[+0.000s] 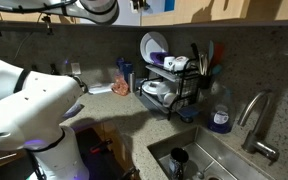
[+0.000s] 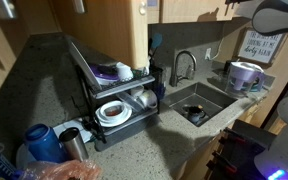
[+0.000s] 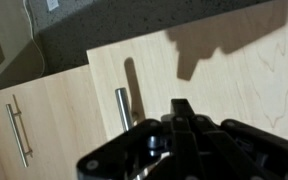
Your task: Close the open upper cabinet doors
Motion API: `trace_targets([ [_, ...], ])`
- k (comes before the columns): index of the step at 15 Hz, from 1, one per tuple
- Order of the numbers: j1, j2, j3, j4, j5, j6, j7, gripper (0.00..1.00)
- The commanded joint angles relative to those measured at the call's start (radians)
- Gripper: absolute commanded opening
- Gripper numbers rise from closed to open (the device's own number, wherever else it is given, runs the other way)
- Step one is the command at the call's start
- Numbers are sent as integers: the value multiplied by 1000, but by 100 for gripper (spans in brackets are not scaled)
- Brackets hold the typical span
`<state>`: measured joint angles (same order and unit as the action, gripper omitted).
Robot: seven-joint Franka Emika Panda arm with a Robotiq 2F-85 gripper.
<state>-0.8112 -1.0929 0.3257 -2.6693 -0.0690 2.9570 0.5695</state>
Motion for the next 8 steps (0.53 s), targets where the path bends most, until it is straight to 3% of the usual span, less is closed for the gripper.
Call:
trace_targets([
  [1, -175, 109, 133, 50, 59, 126, 66, 0],
  [4, -296, 152, 229, 95, 113, 155, 93, 0],
  [8, -400, 173, 309, 148, 164, 164, 114, 0],
])
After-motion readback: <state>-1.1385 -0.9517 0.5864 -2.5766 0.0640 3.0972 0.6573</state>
